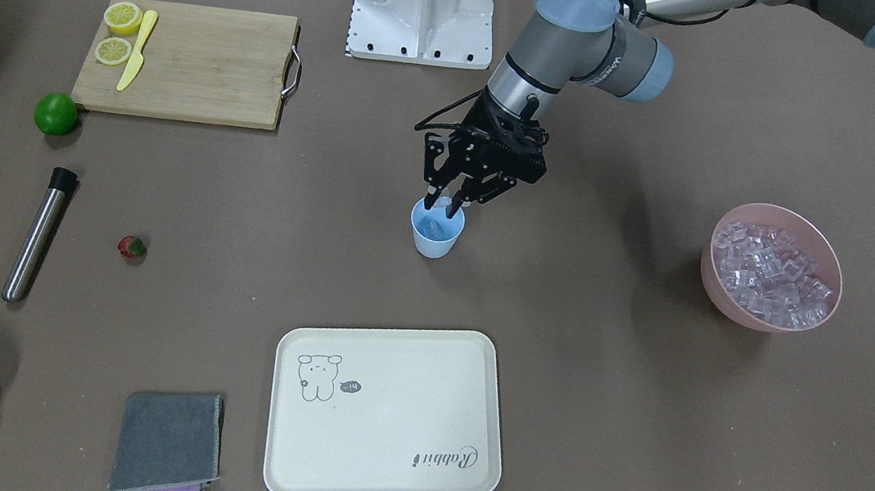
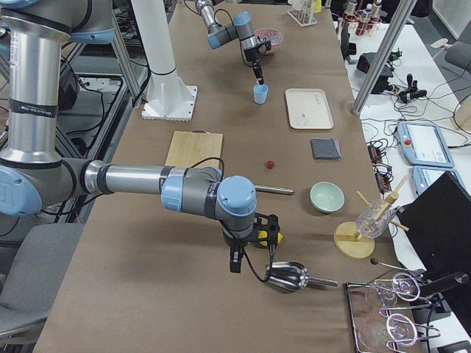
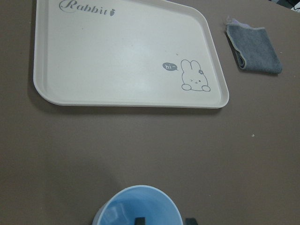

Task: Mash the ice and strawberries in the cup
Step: 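Open the left gripper to drop the ice into the cup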

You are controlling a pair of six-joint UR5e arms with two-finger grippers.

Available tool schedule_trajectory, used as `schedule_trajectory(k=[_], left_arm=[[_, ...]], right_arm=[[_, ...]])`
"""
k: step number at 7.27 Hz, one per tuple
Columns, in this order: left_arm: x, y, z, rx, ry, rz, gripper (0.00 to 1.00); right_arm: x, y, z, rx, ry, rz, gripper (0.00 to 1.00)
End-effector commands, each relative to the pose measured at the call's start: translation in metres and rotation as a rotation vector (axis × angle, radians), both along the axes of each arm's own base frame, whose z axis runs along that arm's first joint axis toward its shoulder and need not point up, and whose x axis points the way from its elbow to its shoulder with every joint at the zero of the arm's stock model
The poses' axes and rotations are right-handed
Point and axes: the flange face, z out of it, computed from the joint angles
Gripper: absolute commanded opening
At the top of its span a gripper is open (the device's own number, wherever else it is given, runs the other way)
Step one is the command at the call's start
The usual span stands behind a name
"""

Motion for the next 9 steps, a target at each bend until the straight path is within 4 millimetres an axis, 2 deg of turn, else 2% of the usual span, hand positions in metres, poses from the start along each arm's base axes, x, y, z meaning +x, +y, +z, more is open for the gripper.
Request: schedule_trajectory(k=[1, 2, 4, 5, 6, 7, 8, 9], left_arm=[[0.002, -0.001, 0.001, 0.003, -0.005, 0.002, 0.6], [0.003, -0.005, 0.0, 0.012, -0.009, -0.028, 0.75], [0.002, -0.007, -0.003, 0.024, -0.007, -0.044, 0.76], [-0.001, -0.009, -0.004, 0.024, -0.008, -0.05, 0.76], [-0.014, -0.017, -0.01, 0.03, 0.003, -0.068, 0.76], [-0.037, -0.025, -0.02, 0.038, 0.017, -0.092, 0.79], [-0.063, -0.035, -0.023, 0.071, -0.026, -0.11, 0.91], [-0.101, -0.039, -0.032, 0.109, -0.087, -0.126, 0.96]], right_arm=[[0.0, 0.0, 0.0, -0.001, 0.001, -0.002, 1.0], [0.0, -0.001, 0.0, -0.001, 0.001, -0.002, 1.0], [0.0, -0.003, -0.004, 0.009, -0.002, 0.0, 1.0], [0.001, -0.011, -0.03, 0.069, 0.006, -0.002, 1.0], [0.004, -0.034, -0.054, 0.124, 0.023, -0.006, 1.0], [-0.007, -0.053, -0.065, 0.152, 0.045, -0.04, 1.0], [-0.016, -0.062, -0.061, 0.133, 0.048, -0.048, 1.0], [-0.02, -0.065, -0.065, 0.147, 0.035, -0.056, 1.0]])
